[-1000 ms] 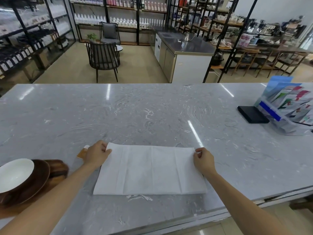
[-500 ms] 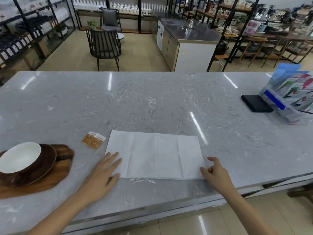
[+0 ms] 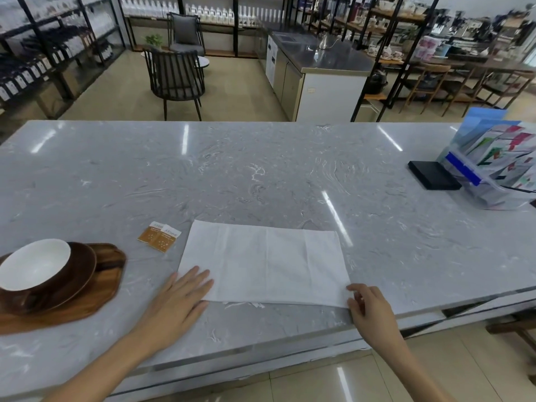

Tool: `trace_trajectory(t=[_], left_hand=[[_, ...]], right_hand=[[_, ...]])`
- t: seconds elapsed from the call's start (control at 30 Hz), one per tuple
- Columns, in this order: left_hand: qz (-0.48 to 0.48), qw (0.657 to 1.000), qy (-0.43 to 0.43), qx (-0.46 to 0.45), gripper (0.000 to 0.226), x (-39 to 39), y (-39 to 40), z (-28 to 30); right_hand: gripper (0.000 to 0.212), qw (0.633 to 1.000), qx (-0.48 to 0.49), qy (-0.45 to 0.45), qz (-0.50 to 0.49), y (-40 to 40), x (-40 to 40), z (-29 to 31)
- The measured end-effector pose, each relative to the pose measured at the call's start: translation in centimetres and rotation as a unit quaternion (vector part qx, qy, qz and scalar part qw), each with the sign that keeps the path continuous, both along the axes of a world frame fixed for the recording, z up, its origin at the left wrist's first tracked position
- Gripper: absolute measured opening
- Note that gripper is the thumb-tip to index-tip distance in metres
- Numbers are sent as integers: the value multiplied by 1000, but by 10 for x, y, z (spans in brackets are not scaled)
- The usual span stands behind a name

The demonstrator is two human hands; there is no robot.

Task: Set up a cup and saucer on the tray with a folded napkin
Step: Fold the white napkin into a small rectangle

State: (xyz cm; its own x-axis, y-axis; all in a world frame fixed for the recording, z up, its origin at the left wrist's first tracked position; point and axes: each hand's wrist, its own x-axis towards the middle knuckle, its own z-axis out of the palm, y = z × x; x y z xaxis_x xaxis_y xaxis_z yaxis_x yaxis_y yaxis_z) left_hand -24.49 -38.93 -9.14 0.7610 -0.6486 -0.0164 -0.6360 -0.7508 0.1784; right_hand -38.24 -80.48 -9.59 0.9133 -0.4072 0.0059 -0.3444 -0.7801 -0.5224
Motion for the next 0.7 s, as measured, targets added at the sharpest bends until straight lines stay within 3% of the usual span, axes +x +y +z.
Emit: trace_trajectory(t=[0.23, 0.37, 0.6, 0.7], left_hand=[[-117, 983, -73, -123, 37, -14, -80, 7], [-140, 982, -95, -83, 27, -14, -116, 5], [-115, 978, -133, -114, 10, -19, -125, -5], [-122, 973, -150, -125, 14, -22, -132, -6]], right_hand=[[39, 968, -177, -84, 157, 25, 3, -3], [22, 942, -223, -132, 213, 39, 14, 2], [9, 944, -218, -144, 204, 36, 15, 4], [16, 943, -214, -141, 212, 40, 14, 1]])
